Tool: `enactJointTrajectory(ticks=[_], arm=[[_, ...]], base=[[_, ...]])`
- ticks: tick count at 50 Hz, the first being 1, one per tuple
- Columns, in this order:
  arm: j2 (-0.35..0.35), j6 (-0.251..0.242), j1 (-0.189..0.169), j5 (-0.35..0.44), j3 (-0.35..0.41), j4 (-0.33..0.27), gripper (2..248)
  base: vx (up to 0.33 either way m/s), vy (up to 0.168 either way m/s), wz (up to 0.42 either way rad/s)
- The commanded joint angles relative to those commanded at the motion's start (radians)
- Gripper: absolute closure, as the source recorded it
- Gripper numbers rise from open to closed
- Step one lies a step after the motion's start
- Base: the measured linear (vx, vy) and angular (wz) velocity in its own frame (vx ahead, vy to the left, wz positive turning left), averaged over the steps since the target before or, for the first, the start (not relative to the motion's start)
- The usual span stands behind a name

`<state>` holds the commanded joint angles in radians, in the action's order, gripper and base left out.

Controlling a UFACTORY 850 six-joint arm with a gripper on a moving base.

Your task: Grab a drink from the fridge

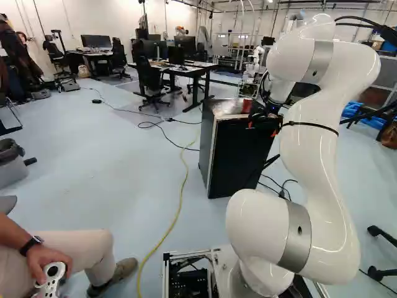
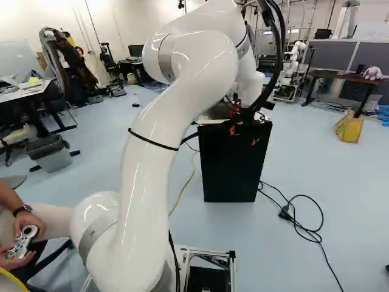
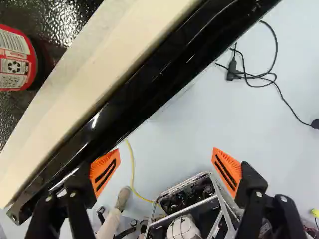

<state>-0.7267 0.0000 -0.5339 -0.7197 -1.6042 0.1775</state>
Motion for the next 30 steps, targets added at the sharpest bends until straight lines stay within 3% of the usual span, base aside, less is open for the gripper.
enactJointTrajectory(ticks=[11, 30], arm=[[0.008, 0.0, -0.003, 0.0, 0.012, 0.0, 3], [0.073, 0.0, -0.017, 0.0, 0.114, 0.0, 3]], base=[[0.0, 0.0, 0.0], [0.0, 0.0, 0.0]])
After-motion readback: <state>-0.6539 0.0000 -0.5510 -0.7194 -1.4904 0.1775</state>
